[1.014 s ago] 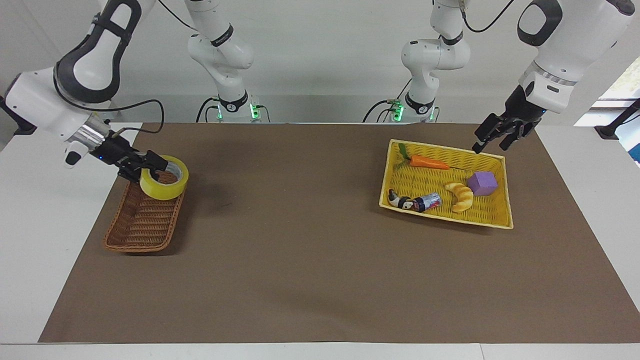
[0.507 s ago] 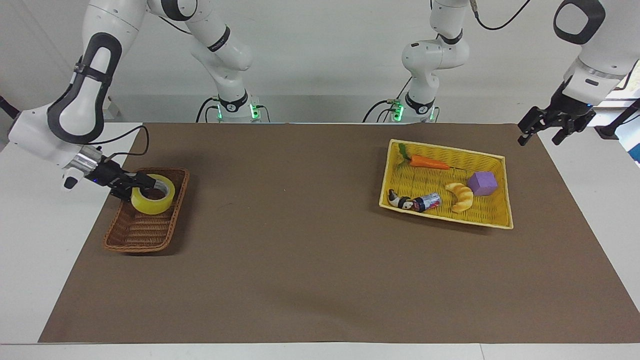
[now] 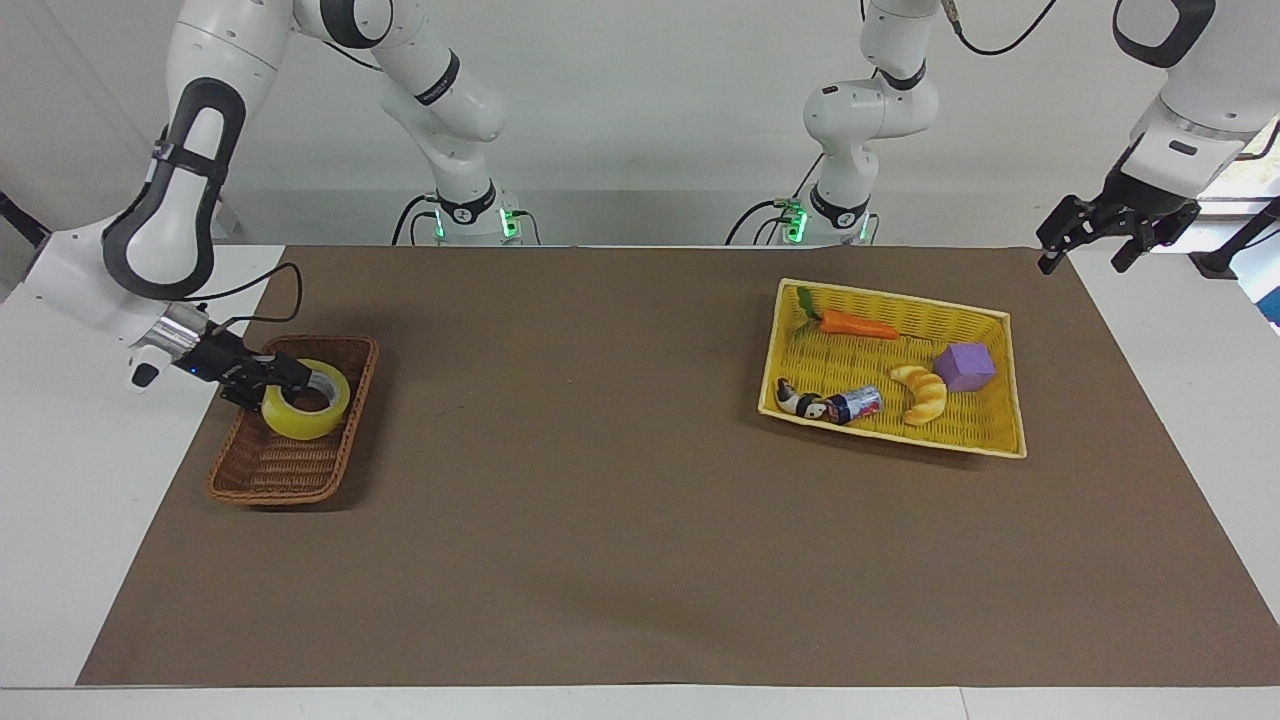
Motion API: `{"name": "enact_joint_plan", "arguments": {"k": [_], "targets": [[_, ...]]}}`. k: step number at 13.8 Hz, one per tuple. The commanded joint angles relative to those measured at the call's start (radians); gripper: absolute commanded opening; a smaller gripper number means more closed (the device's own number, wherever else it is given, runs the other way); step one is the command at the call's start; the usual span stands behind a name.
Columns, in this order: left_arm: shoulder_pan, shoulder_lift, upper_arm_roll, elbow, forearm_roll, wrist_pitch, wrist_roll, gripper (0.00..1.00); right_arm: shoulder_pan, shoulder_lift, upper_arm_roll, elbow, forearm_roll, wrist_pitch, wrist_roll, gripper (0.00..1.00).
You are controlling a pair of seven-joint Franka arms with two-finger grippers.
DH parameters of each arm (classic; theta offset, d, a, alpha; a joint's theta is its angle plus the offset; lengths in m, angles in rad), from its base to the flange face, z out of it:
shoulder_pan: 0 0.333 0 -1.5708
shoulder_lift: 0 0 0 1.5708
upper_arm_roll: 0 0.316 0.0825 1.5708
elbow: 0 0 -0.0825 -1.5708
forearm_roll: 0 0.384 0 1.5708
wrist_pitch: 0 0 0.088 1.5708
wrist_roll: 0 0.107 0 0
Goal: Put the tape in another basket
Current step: 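Lower the tape into the wicker basket and open the right gripper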
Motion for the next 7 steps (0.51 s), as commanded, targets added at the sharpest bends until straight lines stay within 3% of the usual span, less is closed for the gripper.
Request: {"name": "enact_joint_plan", "arguments": {"k": [1,2,7], "targets": [[-0.025,0.041,0.004,0.070,0.024,-0.031,-0.004,1.00,-0.008,0.009,0.010,0.020,-0.001,-0.006,-0.012,0.74],[-0.022,0.035,0.006,0.051,0.022,-0.031,-0.007,1.00,-0.008,0.007,0.012,0.020,0.002,-0.012,-0.012,0.98],[-0.012,0.032,0.007,0.053,0.024,-0.041,-0.017,1.00,-0.008,0.012,0.010,0.072,0.005,0.006,0.000,1.00]]}}
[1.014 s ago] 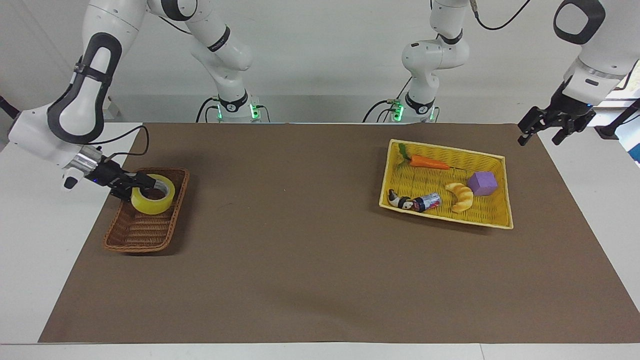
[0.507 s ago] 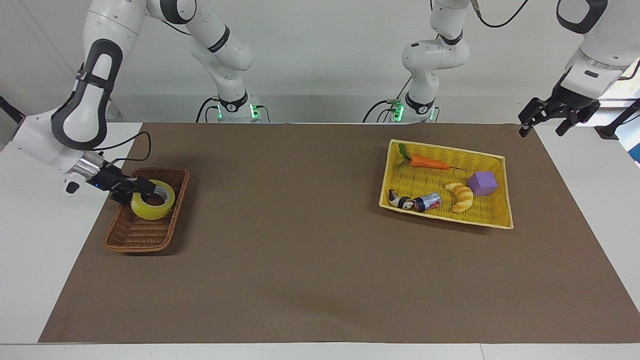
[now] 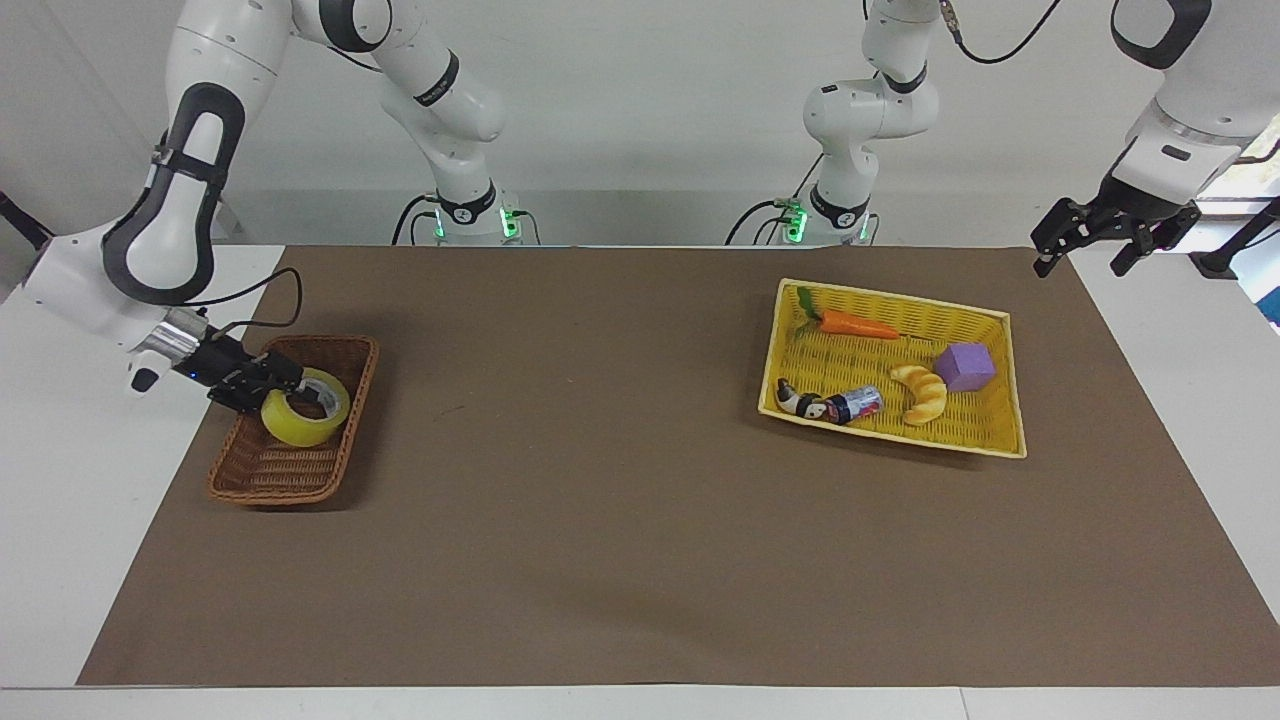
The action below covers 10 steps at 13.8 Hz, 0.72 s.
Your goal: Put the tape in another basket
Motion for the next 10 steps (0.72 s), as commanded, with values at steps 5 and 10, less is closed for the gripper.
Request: {"name": "enact_joint_plan", "arguments": {"k": [5,10], "targets": [[-0.002,0.005,-0.002,0.019,0.021,-0.024,-0.011,1.00,0.082,-0.036,0.009,0.116,-0.189,0.143,0.061,1.00],[0.000,0.005,-0.002,0.019,0.021,-0.024,-0.011,1.00,0.192,-0.133,0.010,0.116,-0.394,0.153,0.321,1.00]]}}
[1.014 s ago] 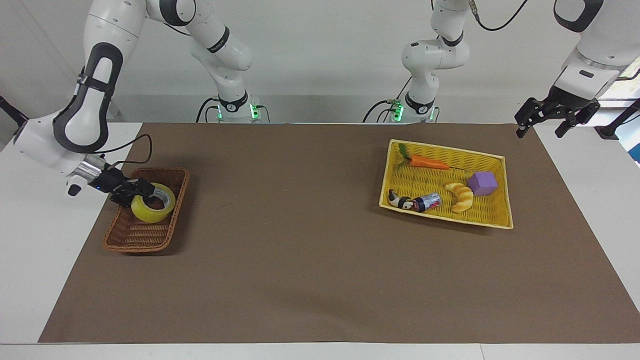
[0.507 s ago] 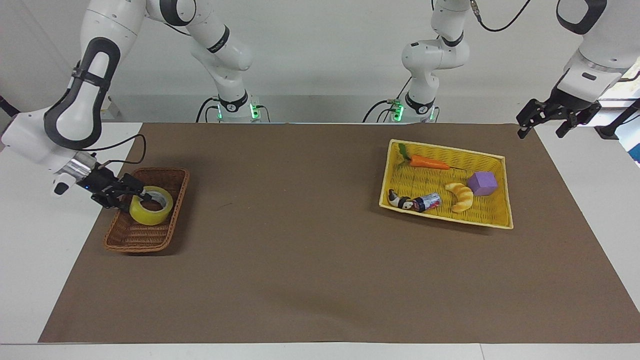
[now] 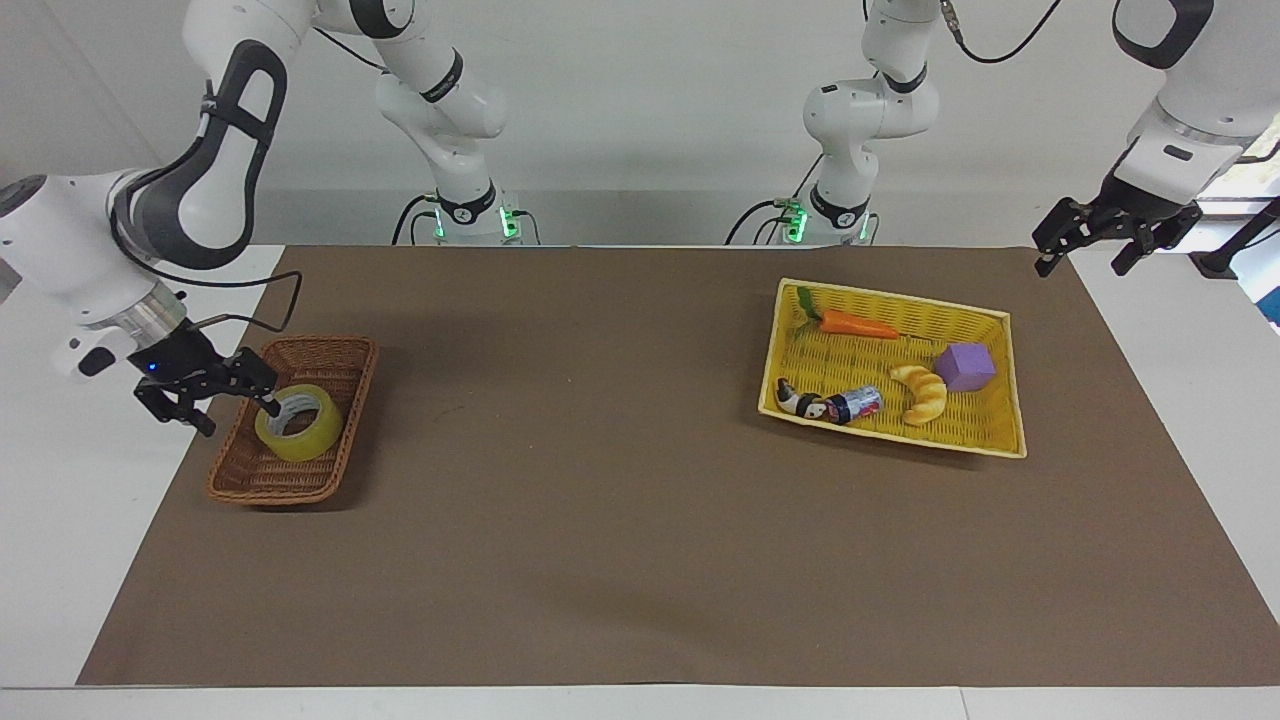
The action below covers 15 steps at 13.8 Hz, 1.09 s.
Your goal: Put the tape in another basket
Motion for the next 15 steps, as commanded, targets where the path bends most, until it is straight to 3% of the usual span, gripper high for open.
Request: {"name": "enact_joint_plan", "arguments": {"k": [1,7,15], "targets": [[0.000,0.005,-0.002,0.019,0.021,-0.024,-0.011,1.00,0.042,-0.061,0.006,-0.021,-0.088,-0.003,0.145,1.00],[0.000,0.005,-0.002,0.019,0.021,-0.024,-0.011,1.00,0.187,-0.188,0.007,-0.047,-0.218,-0.125,0.474,1.00],[0.001,0.005,-0.002,0.019,0.021,-0.024,-0.011,1.00,0.323,-0.304,0.013,-0.041,-0.254,-0.286,0.808,1.00]]}}
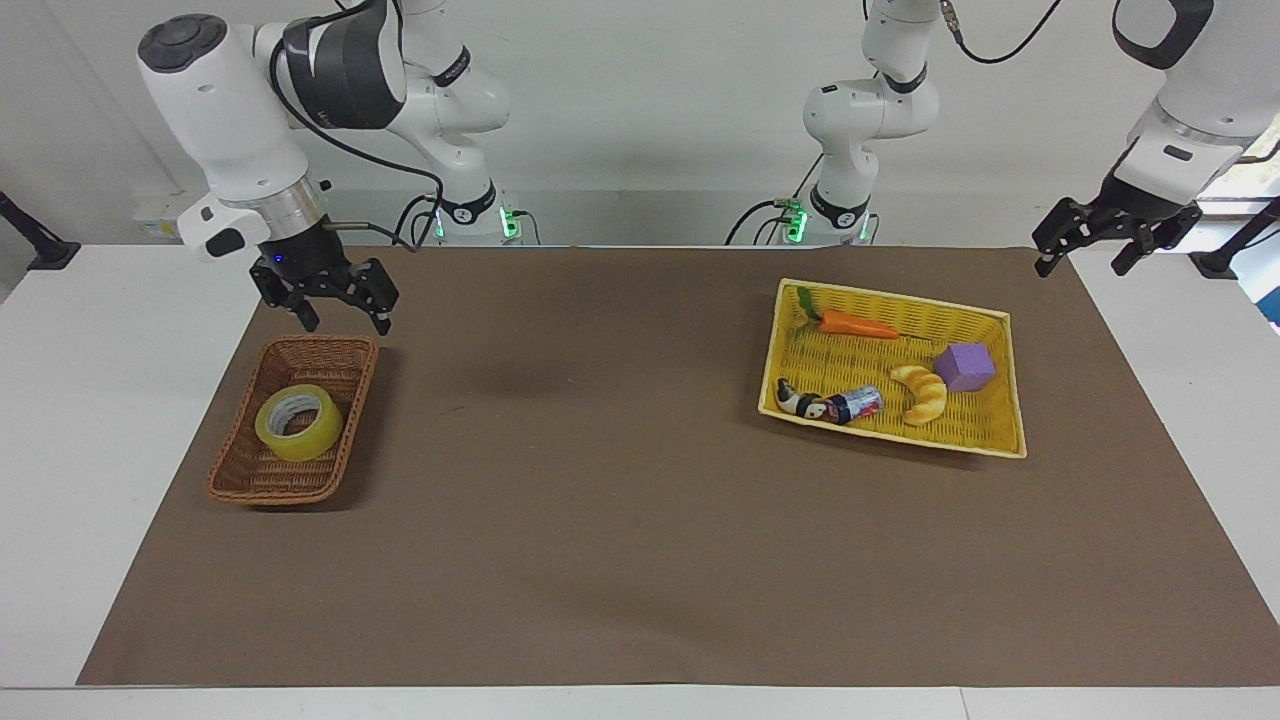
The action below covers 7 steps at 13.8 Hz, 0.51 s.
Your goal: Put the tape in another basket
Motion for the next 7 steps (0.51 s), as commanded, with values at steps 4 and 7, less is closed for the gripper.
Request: {"name": "enact_joint_plan", "arguments": {"k": [4,7], "targets": [[0.000,0.005,0.000,0.019,0.021,-0.023,-0.011,1.00,-0.003,-0.101,-0.002,0.034,-0.031,-0.148,0.060,1.00],[0.000,0.005,-0.002,0.019,0.021,-0.023,-0.011,1.00,-0.009,-0.100,-0.008,0.154,-0.054,-0.260,0.058,1.00]]}}
